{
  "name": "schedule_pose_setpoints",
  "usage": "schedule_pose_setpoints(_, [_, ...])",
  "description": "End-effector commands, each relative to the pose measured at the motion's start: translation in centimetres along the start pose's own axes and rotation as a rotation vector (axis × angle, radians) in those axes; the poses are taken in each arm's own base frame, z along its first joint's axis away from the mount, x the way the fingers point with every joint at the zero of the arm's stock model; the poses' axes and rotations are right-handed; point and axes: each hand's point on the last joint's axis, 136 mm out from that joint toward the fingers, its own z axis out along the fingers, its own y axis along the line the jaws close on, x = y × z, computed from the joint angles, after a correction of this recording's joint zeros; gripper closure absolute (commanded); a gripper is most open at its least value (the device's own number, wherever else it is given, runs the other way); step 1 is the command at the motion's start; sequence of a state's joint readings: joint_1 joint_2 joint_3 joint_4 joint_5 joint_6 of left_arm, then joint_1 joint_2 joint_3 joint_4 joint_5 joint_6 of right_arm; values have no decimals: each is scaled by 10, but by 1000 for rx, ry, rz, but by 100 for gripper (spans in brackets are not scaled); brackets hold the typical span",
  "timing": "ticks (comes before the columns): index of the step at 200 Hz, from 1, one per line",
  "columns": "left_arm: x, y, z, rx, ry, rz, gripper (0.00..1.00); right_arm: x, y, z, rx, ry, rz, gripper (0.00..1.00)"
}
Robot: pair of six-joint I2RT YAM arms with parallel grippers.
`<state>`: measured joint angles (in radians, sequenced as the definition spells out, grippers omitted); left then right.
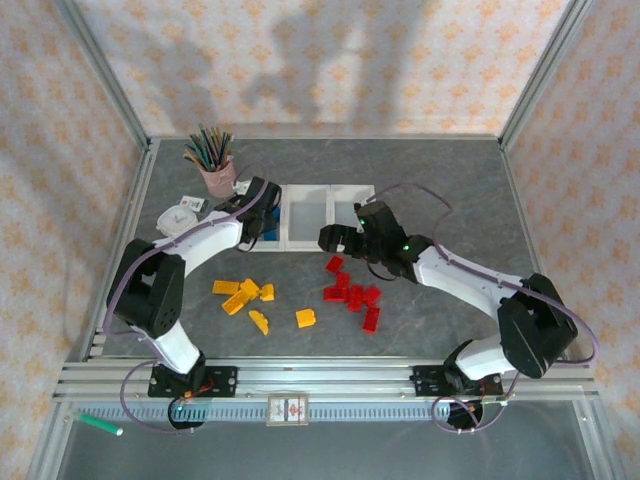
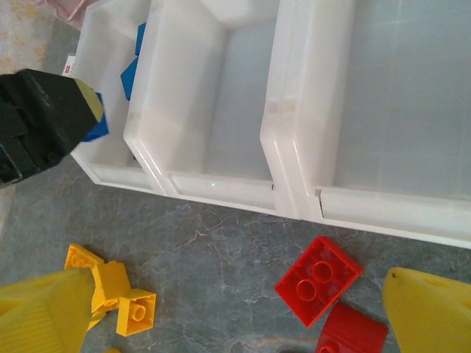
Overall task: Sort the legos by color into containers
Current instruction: Place the lego in the container, then pick up the lego from the center of the table.
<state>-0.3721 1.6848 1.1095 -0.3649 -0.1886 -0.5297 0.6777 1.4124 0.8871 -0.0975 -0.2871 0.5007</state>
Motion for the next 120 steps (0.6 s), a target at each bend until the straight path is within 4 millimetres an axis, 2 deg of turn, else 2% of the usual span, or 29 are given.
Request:
schedule_pose_setpoints(1, [-23,-17,-10,68,-48,25,54,-14,2,-2,31,-44,-13,0])
schedule_pose_setpoints(42, [-24,-14,-24,84,-50,27,43,-9,-14,-3,134,-24,-42,0])
schedule_pose_setpoints(76, [-16,-19,-56,208,-66,10,37,5,-23,0,232,22,-108,0])
schedule_pose_setpoints(120, [16,-25,-98,346,-57,21,28,30,-31,8,332,90,-148,2])
